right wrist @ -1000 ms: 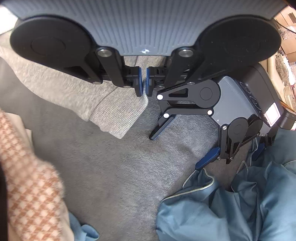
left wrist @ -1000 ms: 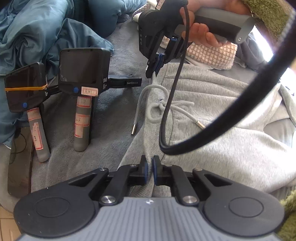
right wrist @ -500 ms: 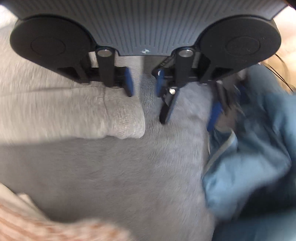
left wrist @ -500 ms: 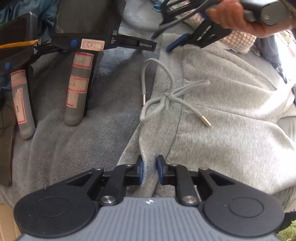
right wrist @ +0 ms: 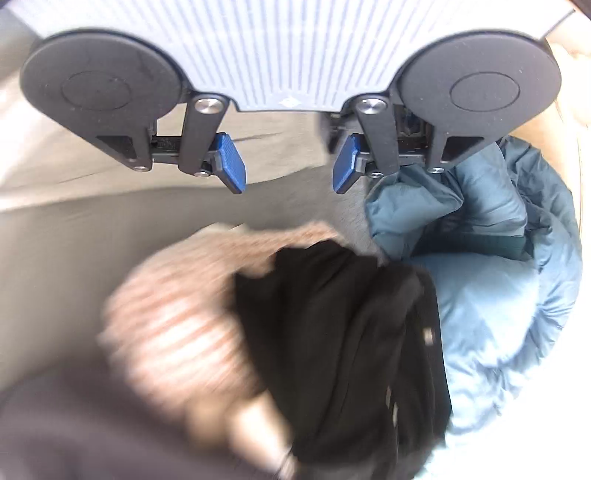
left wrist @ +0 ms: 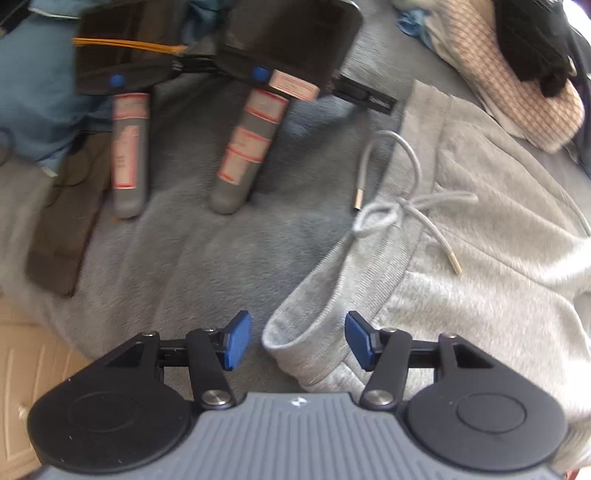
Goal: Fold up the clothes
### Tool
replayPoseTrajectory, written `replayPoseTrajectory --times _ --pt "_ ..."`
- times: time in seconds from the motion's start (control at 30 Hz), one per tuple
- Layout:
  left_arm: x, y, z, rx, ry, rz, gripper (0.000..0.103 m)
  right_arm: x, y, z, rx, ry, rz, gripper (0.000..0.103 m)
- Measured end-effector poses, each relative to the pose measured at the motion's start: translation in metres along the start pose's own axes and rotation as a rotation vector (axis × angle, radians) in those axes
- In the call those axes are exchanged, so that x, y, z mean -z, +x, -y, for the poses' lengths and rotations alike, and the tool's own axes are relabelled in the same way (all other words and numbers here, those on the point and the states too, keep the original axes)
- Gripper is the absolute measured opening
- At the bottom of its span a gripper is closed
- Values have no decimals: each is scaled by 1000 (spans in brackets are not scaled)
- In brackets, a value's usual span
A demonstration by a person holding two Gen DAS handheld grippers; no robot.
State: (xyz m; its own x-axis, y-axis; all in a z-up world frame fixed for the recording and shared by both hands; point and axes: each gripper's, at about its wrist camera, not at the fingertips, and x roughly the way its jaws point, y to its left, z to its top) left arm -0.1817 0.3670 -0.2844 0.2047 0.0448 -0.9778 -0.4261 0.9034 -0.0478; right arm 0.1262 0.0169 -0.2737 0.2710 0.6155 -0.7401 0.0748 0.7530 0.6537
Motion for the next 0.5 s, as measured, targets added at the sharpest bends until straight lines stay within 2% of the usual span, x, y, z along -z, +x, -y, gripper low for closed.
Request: replayPoseTrajectory --times 0.2,0.33,0.4,0.5 --pt "13 -49 27 -113 -60 90 59 22 -116 94 25 -6 78 52" --pt "28 -74 66 -111 -80 120 61 58 -185 171 93 5 107 52" --pt "37 -81 101 -98 -46 119 62 83 -222 217 143 33 124 53" --pt "56 -85 158 -70 56 111 64 121 -267 282 229 101 132 53"
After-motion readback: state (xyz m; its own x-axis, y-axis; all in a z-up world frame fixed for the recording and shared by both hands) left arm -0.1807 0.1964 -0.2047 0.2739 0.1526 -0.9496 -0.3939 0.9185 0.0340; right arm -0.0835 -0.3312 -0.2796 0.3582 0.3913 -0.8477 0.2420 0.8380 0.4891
